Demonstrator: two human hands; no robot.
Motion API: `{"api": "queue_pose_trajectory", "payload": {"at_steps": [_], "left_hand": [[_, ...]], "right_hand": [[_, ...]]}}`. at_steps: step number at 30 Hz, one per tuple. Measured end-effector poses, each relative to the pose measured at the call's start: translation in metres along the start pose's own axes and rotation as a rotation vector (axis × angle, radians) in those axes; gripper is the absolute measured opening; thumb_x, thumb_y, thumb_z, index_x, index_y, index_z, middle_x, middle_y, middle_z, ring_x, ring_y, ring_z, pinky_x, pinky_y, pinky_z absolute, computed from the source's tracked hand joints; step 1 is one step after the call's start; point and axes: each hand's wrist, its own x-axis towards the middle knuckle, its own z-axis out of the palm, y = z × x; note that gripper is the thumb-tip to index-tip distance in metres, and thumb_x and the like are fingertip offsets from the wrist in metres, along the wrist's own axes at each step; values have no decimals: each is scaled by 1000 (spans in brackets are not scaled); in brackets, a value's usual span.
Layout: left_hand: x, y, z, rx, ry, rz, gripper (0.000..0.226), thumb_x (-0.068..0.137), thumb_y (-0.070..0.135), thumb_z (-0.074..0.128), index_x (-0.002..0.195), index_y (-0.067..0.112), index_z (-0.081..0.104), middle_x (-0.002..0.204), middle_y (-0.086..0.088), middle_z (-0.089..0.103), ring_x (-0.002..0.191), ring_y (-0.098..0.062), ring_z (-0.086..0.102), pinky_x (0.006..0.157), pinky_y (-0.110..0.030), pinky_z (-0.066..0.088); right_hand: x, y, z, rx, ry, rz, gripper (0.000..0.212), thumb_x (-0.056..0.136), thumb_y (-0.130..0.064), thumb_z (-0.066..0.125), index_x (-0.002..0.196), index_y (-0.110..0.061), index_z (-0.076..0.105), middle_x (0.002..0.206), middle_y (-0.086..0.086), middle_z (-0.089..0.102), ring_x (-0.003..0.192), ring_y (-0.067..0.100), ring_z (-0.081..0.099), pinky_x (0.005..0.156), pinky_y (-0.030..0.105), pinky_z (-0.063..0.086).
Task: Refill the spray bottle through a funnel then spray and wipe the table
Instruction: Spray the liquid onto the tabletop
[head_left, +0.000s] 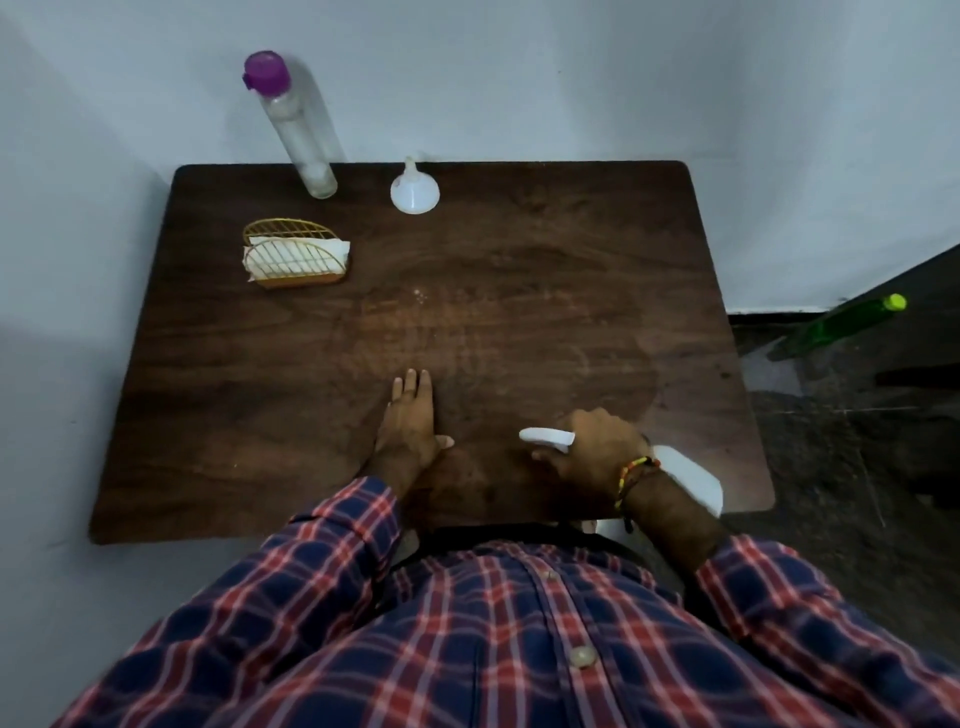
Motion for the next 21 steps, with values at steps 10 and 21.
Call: {"api": "queue_pose_trajectory", "payload": {"at_steps": [10,21], "left_hand": [[-39,-44,16,-140,120,-76,100,90,34,69,157,11,0,166,-10,-1,153,-28,-4,124,-39,9],[-34,-35,4,-175,73,-102,97,91,36,67,158,12,1,166,-9,-4,153,-28,-5,123,-39,11]], "right_hand": [[42,-74,-1,-81,17,-113,49,93,-65,43,101,-22,66,107,7,68,99,32,65,77,35,45],[53,-66,-9,-169,68,-91,54,93,-67,38,102,-21,65,104,5,67,97,30,64,75,36,43]]}}
